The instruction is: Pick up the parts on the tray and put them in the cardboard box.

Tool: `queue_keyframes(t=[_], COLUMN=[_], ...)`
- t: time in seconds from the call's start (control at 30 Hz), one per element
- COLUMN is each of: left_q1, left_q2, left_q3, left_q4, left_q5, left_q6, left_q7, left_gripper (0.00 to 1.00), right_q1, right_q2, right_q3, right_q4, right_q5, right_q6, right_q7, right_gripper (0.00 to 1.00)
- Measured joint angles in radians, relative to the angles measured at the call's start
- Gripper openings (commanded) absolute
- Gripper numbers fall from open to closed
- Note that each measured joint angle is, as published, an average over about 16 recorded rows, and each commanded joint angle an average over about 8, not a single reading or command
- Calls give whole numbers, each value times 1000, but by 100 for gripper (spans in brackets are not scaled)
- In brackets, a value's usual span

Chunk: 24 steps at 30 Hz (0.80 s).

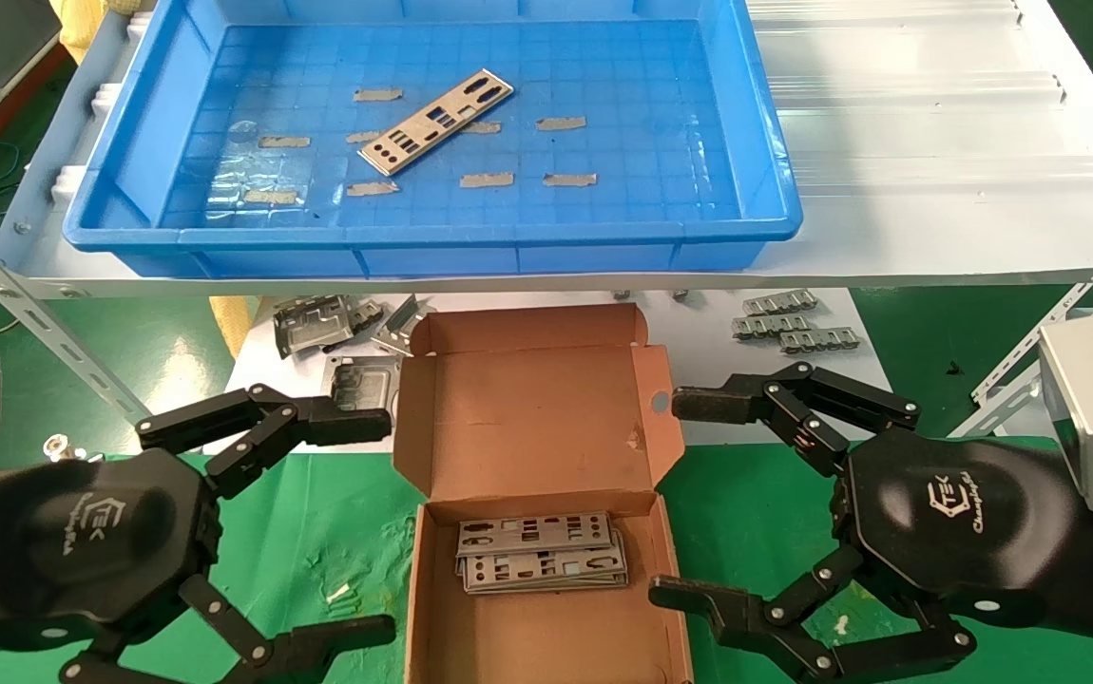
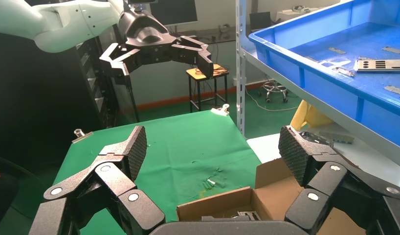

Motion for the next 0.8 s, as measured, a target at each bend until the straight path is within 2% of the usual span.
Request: queue_keyframes(t=[0.8], left_q1=[0], left_q2=[0], left_q3=[0], left_q4=[0], left_q5=[0], left_q6=[0], left_q7=[0], left_gripper=[100], right_q1=[0], right_q2=[0], right_q3=[0], right_q4=[0], right_q5=[0], right_q6=[0], right_q7=[0], right_gripper=[100])
